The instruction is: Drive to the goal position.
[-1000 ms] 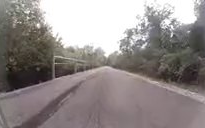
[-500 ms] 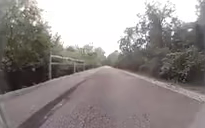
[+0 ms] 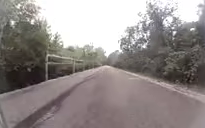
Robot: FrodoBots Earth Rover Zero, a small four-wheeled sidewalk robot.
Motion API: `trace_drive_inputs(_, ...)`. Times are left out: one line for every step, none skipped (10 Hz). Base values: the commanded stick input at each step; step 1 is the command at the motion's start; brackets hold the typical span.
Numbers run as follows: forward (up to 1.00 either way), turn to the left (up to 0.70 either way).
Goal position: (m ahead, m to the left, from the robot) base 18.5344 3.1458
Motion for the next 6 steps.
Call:
trace_drive_inputs(0.7, 0.0)
trace_drive_inputs(0.7, 0.0)
trace_drive_inputs(0.7, 0.0)
trace_drive_inputs(0.7, 0.0)
trace_drive_inputs(0.7, 0.0)
trace_drive_inputs(0.7, 0.0)
